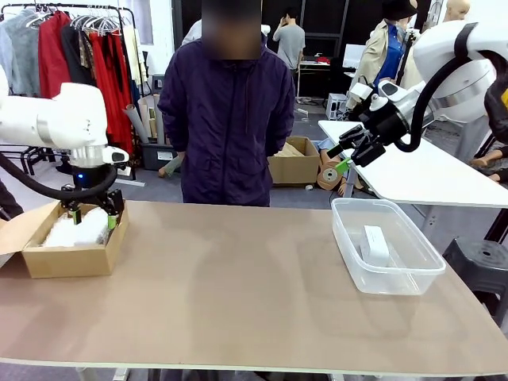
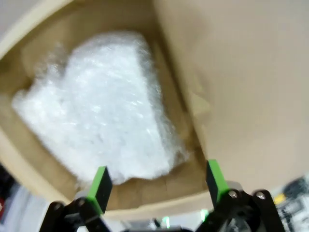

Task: Separate and place wrapped and unwrapped clocks.
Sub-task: If the picked Digital clock is wrapped, place it in the Package Box ; if not, place it in the Organizing box.

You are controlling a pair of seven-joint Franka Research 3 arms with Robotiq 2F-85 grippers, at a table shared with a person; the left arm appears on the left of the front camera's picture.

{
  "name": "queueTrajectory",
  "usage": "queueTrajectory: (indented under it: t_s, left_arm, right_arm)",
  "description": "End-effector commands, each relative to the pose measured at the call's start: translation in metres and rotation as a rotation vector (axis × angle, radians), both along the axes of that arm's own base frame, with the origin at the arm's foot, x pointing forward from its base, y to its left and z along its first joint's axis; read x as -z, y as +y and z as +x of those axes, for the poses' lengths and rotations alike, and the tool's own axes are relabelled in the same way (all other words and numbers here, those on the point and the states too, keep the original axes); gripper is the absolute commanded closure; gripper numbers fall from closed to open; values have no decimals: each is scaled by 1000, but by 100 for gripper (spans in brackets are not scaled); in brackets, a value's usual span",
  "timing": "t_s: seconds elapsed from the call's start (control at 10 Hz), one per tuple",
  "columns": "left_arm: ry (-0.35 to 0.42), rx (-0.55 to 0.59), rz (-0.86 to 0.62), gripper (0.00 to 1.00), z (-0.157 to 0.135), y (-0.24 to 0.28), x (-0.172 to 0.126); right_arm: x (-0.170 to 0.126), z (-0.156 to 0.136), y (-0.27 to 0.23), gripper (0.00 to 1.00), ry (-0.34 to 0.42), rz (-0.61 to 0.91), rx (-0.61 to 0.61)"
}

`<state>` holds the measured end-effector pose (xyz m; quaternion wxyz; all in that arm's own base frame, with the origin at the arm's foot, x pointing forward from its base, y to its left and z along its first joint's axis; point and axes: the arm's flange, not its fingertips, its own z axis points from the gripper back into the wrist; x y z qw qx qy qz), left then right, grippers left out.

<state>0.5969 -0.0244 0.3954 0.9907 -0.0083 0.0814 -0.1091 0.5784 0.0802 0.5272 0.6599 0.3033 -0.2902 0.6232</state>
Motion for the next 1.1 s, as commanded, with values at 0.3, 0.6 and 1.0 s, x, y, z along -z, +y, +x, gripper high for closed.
queueTrajectory:
  t_s: [0.3, 0.6, 1.0]
  left_arm:
    - [61, 372, -240, 0, 10, 27, -57]
    - [-176, 562, -391, 0, -7, 28, -78]
    - [-213, 622, -390, 0, 2, 23, -96]
  right_arm:
    - [-2, -1, 0, 0, -3, -5, -1]
    - [-2, -1, 0, 0, -3, -5, -1]
    - [-2, -1, 0, 0, -3, -5, -1]
